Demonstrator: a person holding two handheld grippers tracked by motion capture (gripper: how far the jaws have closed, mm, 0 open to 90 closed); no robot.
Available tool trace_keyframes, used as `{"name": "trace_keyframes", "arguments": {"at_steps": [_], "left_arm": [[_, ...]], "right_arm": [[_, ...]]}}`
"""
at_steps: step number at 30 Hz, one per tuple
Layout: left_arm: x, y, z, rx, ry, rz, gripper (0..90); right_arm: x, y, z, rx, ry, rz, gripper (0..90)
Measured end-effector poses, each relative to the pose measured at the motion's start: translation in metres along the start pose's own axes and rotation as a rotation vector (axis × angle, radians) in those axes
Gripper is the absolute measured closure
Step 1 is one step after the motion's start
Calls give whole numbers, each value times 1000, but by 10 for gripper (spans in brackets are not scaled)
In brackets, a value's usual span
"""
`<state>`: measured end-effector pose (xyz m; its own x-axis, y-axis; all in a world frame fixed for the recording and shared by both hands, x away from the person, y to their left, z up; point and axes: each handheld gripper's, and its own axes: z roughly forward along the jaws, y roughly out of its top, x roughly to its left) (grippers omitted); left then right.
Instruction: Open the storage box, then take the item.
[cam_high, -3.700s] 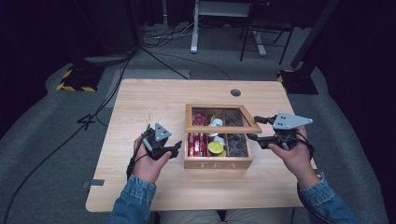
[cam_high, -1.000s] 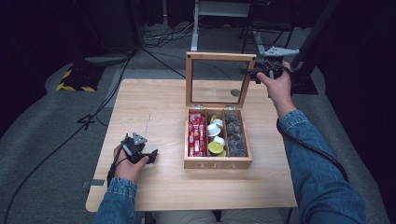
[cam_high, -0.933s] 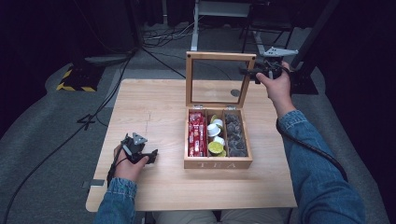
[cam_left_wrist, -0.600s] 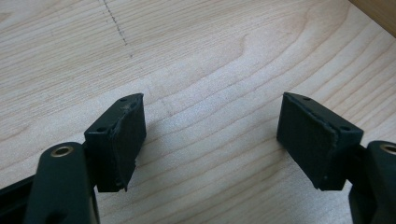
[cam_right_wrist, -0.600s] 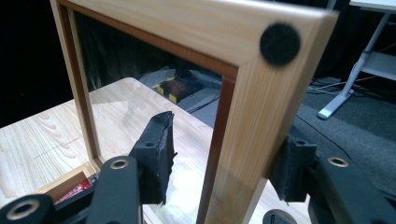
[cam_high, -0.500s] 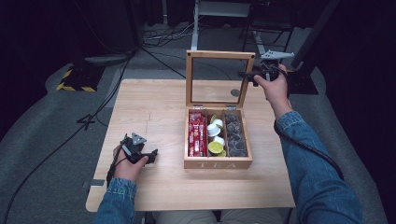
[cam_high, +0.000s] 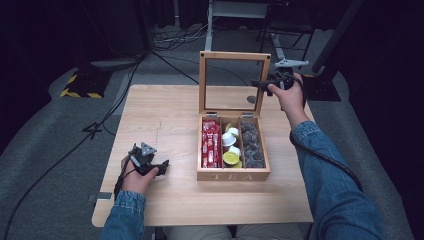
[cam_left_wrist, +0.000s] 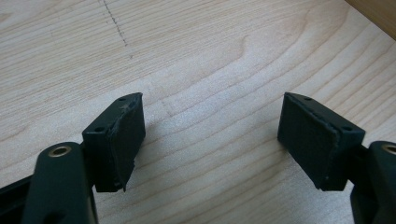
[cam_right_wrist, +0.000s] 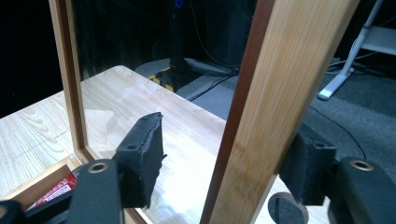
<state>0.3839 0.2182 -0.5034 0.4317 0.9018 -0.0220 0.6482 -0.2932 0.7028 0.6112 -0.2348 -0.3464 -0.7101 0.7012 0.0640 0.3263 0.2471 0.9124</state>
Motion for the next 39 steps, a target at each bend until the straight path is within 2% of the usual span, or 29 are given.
{"name": "trace_keyframes", "arguments": {"at_steps": [7, 12, 21, 26, 27, 32, 34, 35, 39], "left_arm": [[0, 0, 0, 0, -1, -1, 235], [0, -1, 0, -1, -3, 0, 235], [0, -1, 0, 0, -6, 0, 232], [1, 0, 0, -1, -14, 5, 227], [1, 0, 0, -1, -15, 7, 227], [2, 1, 1, 7, -21, 13, 202], [2, 2, 2, 9, -19, 12, 188], [2, 2, 3, 11, -18, 13, 174], [2, 2, 3, 10, -20, 12, 164]], "right_arm": [[-2, -2, 5, 2, -4, 25, 326], [-3, -3, 11, 4, -9, 39, 271], [-3, -1, 11, 23, -28, 37, 229], [-3, 2, 0, 30, -51, 20, 208], [-3, 3, -7, 33, -61, 18, 207], [1, 8, -24, 31, -57, 29, 204], [5, 10, -32, 28, -39, 28, 200], [11, 12, -40, 24, -22, 17, 183], [26, 15, -52, 8, 9, -16, 172]]}}
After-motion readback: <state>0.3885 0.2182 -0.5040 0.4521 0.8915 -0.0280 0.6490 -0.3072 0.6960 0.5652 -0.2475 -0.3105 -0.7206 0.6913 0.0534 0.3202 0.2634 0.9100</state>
